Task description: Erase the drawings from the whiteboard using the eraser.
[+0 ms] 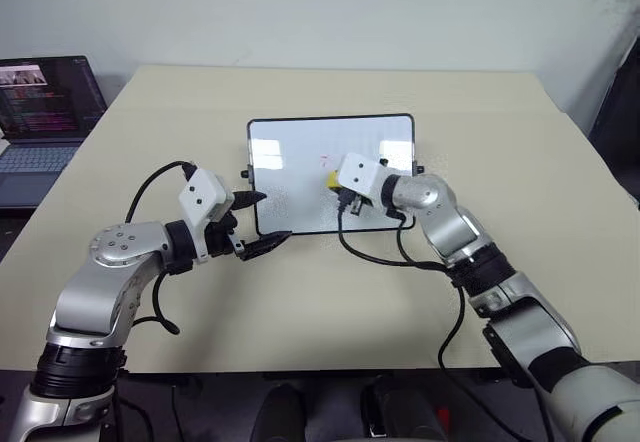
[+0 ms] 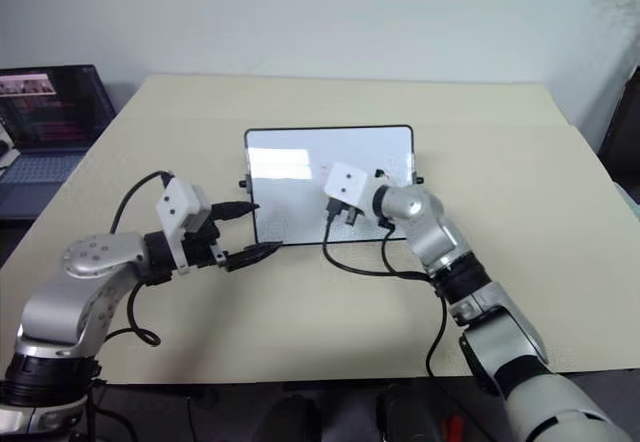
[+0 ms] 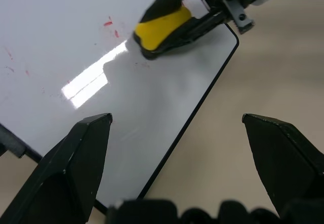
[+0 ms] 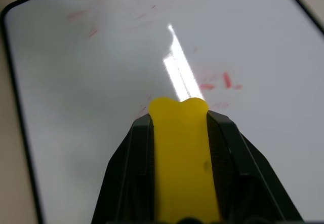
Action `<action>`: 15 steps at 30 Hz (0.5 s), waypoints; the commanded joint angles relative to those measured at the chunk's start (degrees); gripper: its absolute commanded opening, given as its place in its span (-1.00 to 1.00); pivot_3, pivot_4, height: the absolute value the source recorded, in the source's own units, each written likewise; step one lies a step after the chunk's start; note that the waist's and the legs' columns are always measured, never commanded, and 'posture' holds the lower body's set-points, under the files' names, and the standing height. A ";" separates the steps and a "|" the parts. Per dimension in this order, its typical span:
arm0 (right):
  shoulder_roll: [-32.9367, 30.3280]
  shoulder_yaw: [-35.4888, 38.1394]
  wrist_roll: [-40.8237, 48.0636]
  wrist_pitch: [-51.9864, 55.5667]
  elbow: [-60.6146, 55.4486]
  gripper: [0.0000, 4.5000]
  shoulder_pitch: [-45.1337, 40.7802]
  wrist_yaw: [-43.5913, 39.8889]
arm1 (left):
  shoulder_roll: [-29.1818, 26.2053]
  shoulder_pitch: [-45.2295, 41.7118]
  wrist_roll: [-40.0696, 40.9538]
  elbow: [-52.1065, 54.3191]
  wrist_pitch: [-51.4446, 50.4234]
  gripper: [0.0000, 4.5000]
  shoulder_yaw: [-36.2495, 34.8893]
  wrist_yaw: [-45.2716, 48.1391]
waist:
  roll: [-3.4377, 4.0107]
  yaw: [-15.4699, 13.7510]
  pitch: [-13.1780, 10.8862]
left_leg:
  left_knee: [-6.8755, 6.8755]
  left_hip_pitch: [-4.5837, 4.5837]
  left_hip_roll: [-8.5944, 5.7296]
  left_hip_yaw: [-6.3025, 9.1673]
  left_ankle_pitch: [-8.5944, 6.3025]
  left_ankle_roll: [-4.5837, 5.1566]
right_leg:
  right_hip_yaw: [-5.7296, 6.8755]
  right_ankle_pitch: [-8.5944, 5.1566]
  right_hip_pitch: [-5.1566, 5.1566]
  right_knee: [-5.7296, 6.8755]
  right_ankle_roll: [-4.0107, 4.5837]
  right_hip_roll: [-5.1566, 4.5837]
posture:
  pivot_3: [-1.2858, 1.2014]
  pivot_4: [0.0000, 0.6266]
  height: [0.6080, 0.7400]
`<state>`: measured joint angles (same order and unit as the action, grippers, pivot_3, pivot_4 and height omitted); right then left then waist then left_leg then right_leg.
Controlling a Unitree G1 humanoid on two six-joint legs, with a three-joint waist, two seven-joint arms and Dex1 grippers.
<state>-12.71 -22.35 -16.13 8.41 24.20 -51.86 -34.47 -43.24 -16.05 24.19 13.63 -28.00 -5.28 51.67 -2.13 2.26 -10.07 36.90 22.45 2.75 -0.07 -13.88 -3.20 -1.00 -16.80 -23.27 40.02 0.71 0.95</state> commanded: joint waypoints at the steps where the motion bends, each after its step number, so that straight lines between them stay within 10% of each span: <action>1: 2.17 1.68 -1.62 -5.68 5.59 -0.51 -5.74 7.50 | -0.10 -0.26 0.51 1.65 0.74 1.00 -1.24 -0.29 | 0.01 0.10 -0.01 | -0.01 0.03 0.00 0.00 0.00 0.00 | 0.01 0.01 -0.02 -0.01 0.03 0.01 | 0.03 -0.52 1.00; 15: 1.29 0.48 -2.66 -3.03 9.51 -0.51 -5.36 2.47 | -0.74 1.57 1.18 3.30 -0.20 1.00 -2.47 -0.92 | 0.00 -0.37 0.00 | -0.02 0.20 0.08 0.07 -0.04 -0.02 | 0.06 0.11 -0.12 -0.03 0.20 -0.13 | 0.03 -0.52 1.00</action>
<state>-10.11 -23.85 -17.27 4.35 31.68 -56.32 -35.09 -43.34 -14.09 24.51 15.00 -28.36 -6.03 50.77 -2.14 1.89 -10.06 36.89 22.62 2.81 0.00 -13.91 -3.21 -0.93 -16.69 -23.38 39.99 0.91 0.85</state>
